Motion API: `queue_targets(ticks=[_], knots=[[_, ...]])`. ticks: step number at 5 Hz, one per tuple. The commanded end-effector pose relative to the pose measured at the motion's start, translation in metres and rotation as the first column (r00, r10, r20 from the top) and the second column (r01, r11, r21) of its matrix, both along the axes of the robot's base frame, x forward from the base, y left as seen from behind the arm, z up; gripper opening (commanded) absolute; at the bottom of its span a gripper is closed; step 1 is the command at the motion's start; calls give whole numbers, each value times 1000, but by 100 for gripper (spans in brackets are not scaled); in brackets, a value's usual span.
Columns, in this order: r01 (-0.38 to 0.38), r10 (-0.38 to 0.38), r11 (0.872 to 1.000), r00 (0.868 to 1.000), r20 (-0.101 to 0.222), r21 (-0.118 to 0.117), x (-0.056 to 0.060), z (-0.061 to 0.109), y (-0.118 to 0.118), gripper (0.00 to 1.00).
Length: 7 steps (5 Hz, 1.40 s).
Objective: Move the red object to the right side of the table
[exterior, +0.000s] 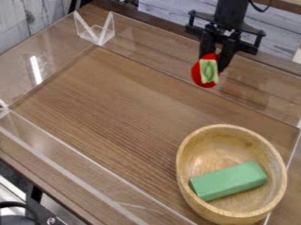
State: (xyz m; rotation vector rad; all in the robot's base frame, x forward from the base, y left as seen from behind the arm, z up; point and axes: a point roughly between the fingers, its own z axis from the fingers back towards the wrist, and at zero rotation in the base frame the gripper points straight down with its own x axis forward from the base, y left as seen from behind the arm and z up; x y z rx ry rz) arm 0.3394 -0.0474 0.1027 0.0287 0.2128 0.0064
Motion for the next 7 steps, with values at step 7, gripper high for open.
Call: queue_targets(ticks=[7], knots=[[-170, 171, 984, 985, 20, -44, 1, -28, -8, 0]])
